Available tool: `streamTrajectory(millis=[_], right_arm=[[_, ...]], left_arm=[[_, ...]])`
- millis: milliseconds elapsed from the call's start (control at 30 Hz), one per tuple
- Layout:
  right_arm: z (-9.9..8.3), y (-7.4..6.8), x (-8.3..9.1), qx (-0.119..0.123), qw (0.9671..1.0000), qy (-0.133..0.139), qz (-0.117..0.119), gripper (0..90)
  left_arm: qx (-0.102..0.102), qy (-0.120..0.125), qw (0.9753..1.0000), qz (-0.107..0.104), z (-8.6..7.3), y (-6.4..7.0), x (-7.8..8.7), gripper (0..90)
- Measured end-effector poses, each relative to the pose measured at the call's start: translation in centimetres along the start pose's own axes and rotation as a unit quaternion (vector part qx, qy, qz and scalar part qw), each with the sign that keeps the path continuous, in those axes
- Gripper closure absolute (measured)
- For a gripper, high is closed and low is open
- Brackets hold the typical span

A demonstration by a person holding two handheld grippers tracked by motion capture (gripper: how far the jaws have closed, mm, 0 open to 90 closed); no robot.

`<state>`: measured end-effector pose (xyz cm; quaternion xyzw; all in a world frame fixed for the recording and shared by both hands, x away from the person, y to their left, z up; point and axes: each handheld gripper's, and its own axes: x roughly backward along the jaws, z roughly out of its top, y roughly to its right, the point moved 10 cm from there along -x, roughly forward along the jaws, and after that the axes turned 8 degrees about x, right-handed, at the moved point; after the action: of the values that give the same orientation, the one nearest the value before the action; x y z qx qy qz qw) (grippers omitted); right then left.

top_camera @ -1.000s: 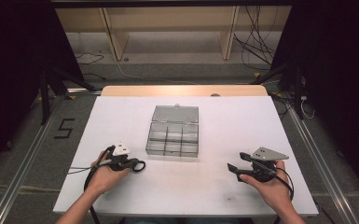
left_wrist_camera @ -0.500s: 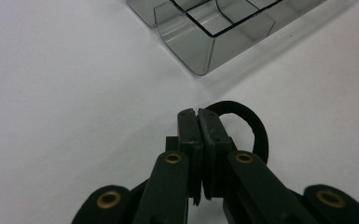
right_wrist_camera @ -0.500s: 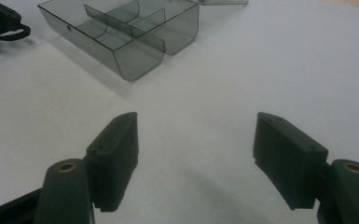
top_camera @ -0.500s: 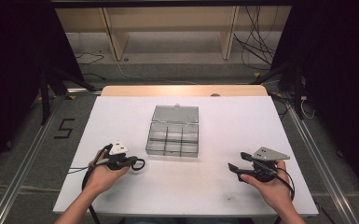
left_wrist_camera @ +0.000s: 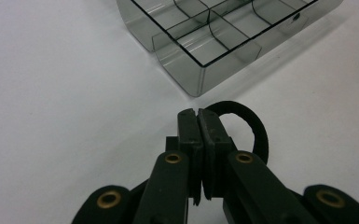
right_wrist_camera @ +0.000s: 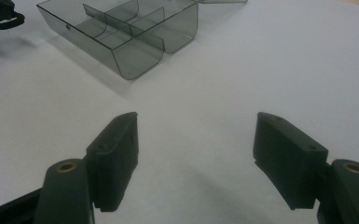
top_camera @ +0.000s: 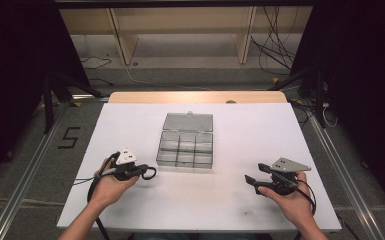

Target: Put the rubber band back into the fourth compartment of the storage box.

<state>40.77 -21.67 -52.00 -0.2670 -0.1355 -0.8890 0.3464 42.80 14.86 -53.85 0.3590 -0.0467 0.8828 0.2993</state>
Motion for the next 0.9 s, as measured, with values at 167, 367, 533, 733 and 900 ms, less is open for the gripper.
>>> streamTrajectory(millis=[167, 367, 533, 733, 900], right_arm=[[-0.1, 0.1, 0.0, 0.000, 1.0000, -0.001, 0.000, 32.0], [-0.1, 0.1, 0.0, -0.001, 1.0000, -0.001, -0.001, 32.0], [-0.1, 0.1, -0.1, -0.002, 1.0000, -0.002, -0.001, 32.0], [-0.1, 0.2, -0.1, -0.004, 1.0000, 0.000, -0.002, 32.0], [-0.2, 0.2, -0.1, -0.003, 1.0000, -0.003, -0.002, 32.0]], left_arm=[[0.002, 0.010, 0.9999, -0.002, 0.6, 0.2, 0.3, 88.1], [-0.003, 0.017, 0.9999, -0.003, 1.2, 0.4, 0.7, 88.1], [-0.004, 0.023, 0.9997, -0.003, 1.8, 0.6, 0.9, 88.1], [-0.006, 0.027, 0.9996, -0.004, 2.4, 0.9, 1.0, 88.1], [-0.006, 0.032, 0.9995, -0.004, 2.9, 1.0, 1.1, 88.1]])
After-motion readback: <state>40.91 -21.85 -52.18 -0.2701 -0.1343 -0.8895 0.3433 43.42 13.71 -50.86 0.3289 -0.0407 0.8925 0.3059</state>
